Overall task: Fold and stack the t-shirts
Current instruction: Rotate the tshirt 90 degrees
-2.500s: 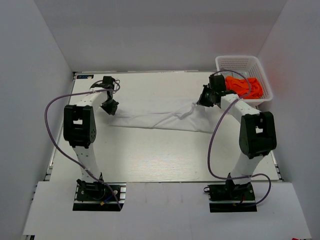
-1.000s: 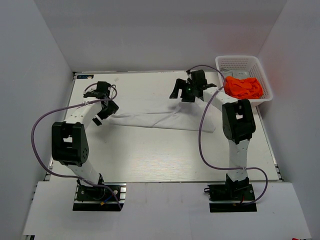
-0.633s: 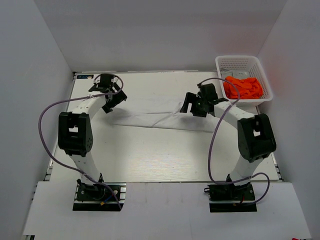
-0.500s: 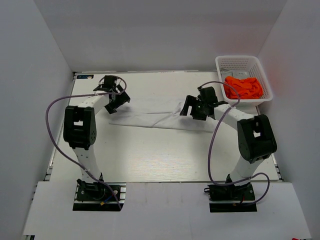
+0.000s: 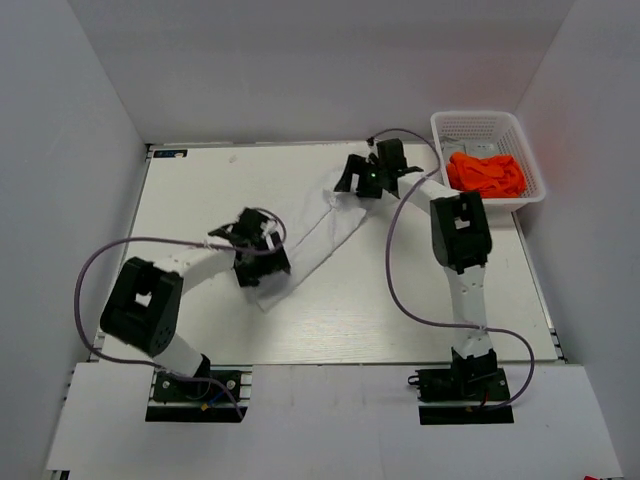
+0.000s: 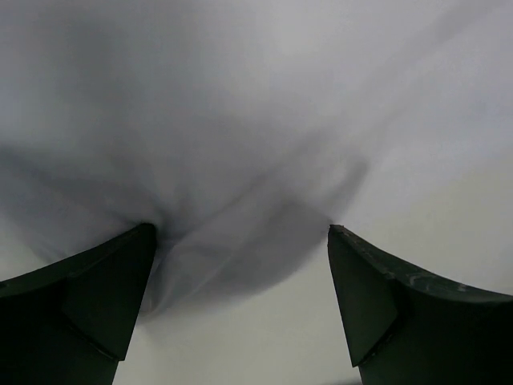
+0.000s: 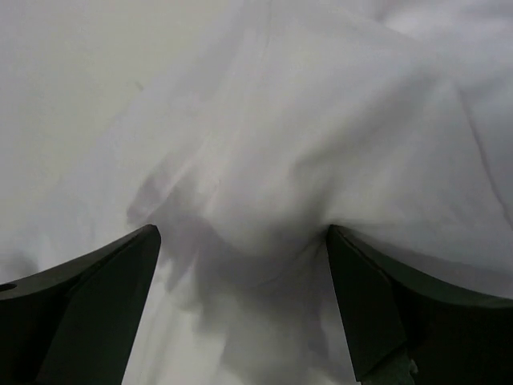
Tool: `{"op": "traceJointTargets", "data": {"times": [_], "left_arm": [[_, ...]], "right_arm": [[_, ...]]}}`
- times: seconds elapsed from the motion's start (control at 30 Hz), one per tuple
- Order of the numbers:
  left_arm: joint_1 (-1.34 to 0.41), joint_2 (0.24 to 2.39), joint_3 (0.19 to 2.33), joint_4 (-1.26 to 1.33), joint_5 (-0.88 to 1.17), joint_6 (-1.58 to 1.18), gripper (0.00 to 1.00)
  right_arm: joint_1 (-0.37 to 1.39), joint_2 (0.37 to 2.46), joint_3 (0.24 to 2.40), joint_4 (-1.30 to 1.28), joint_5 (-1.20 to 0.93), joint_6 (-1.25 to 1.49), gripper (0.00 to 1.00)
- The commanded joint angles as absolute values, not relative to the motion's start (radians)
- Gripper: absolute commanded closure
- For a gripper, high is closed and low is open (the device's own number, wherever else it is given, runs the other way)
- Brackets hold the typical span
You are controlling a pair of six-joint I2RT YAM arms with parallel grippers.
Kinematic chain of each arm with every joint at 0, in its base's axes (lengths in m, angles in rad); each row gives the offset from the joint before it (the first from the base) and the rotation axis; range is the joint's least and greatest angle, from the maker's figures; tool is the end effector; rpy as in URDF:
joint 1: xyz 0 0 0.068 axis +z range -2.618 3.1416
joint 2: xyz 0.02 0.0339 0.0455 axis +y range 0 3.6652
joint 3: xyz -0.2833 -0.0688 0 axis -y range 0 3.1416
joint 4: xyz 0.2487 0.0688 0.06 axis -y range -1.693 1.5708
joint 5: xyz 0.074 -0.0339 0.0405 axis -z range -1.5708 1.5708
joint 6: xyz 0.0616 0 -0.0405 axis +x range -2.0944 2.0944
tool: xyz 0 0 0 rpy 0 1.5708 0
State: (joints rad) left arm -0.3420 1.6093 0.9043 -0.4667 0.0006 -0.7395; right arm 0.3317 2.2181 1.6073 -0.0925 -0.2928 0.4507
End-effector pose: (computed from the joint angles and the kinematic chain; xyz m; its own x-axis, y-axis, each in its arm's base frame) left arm 0.2938 -0.1046 0.1562 -0.8675 -0.4065 -0.2867 -0.3371 0.9042 -0.2623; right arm 0.4957 0.1895 0.1600 -0.7769 0.1735 -0.6052 -0.2017 0.8421 0.5003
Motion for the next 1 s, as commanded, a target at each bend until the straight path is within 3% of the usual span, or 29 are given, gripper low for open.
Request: {"op": "traceJointTargets", "data": {"times": [0.0, 0.07, 0.1, 0.27, 0.37, 0.47, 0.67, 0.8, 0.97], "left_arm": [[-0.542, 1.573, 0.76, -0.649, 0.253, -0.724, 0.01], [-0.609, 1.537, 0.749, -0.667, 0.3, -0.712, 0.01], [-0.664, 1.495, 0.749, -0.667, 0.331, -0.687, 0.01], [-0.75, 1.316, 0.859, -0.644, 0.292, -0.644, 0.01], [-0.773, 1.207, 0.887, -0.634, 0.203, -0.624, 0.01], [-0.773, 1.129, 0.908, -0.672, -0.034, -0.649, 0.01], [-0.749, 1.095, 0.96, -0.866, -0.496, -0.922, 0.01], [-0.749, 1.072, 0.942, -0.812, -0.529, -0.928, 0.01], [-0.727, 1.084, 0.896, -0.744, -0.494, -0.914, 0.01]], "right_arm": [[0.344, 2.437, 1.978, -0.181, -0.477, 0.356, 0.1], [0.36, 2.609, 2.286, -0.337, -0.58, 0.253, 0.1], [0.37, 2.629, 2.314, -0.353, -0.577, 0.198, 0.1], [0.387, 2.405, 2.058, -0.128, -0.444, 0.117, 0.1], [0.4, 2.327, 2.075, -0.138, -0.4, 0.086, 0.1], [0.44, 2.281, 2.121, -0.239, -0.341, 0.069, 0.1], [0.538, 2.114, 1.85, -0.295, -0.283, 0.194, 0.1], [0.612, 1.959, 1.495, -0.186, -0.313, 0.265, 0.1], [0.658, 1.96, 1.378, -0.149, -0.328, 0.336, 0.1]]}}
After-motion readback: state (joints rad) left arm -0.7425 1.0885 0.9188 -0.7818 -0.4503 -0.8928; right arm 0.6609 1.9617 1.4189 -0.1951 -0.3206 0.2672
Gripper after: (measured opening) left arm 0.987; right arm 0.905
